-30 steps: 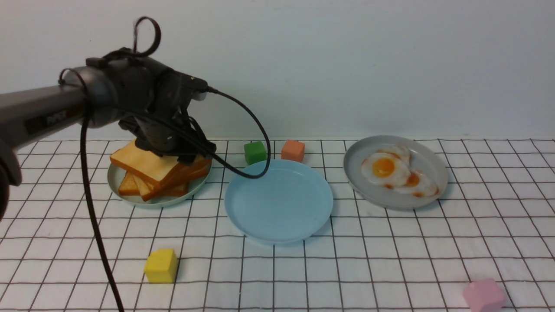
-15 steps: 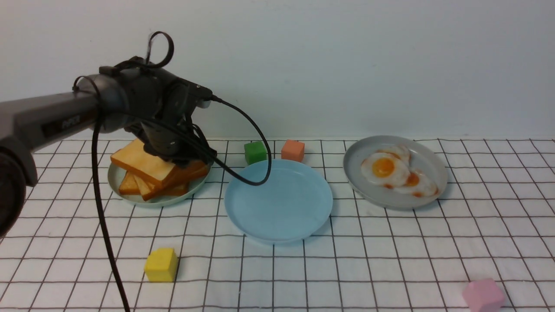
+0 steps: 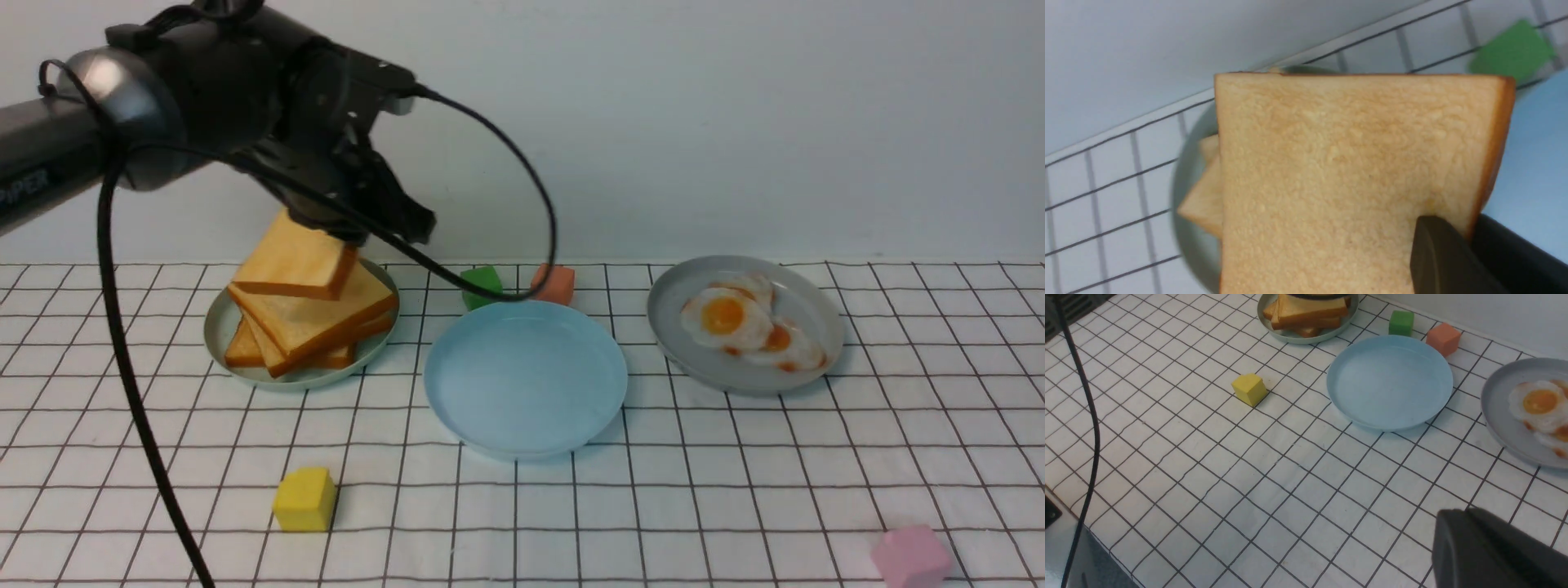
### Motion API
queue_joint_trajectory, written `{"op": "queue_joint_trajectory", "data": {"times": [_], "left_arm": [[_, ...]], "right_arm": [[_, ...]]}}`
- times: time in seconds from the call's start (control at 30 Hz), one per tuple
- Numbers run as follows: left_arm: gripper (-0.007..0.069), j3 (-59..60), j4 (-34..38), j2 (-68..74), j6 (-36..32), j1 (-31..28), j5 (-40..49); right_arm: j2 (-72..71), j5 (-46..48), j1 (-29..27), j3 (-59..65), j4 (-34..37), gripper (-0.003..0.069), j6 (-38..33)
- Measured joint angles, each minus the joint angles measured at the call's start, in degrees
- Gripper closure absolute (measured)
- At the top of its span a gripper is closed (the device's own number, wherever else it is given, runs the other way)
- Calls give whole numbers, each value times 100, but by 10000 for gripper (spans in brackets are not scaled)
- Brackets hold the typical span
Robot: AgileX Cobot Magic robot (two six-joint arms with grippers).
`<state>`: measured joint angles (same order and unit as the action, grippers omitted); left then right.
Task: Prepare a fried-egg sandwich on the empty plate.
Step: Use the left arm to put a slice of bread into the empty plate in the middle
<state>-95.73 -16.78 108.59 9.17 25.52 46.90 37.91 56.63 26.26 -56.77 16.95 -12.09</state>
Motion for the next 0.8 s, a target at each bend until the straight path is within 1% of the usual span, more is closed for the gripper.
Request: {"op": "queue_joint_trajectory", "data": {"times": [0.03, 0.07, 0.17, 0.27, 0.43, 0.6, 0.7, 0.77, 0.8], "left_arm": [[575, -7, 11, 0, 0, 87, 11], [575, -7, 76, 53, 0, 375, 41], [575, -7, 94, 328, 0, 904, 22], [575, -7, 36, 547, 41, 1105, -95], [575, -7, -13, 813, 238, 1205, -620], [564, -7, -113, 980, 264, 1205, -912], [471, -7, -146, 1094, 278, 1205, -985], [372, -7, -132, 1134, 283, 1212, -985], [363, -7, -130, 1134, 283, 1212, -985]], "right_arm": [[0, 0, 0, 0, 0, 619, 0], [0, 0, 0, 0, 0, 617, 0], [0, 5, 0, 0, 0, 613, 0], [0, 61, 0, 0, -6, 612, 0], [0, 201, 0, 0, 0, 608, 0], [0, 343, 0, 0, 5, 606, 0], [0, 411, 0, 0, 18, 606, 0], [0, 449, 0, 0, 18, 603, 0], [0, 449, 0, 0, 18, 602, 0]]}}
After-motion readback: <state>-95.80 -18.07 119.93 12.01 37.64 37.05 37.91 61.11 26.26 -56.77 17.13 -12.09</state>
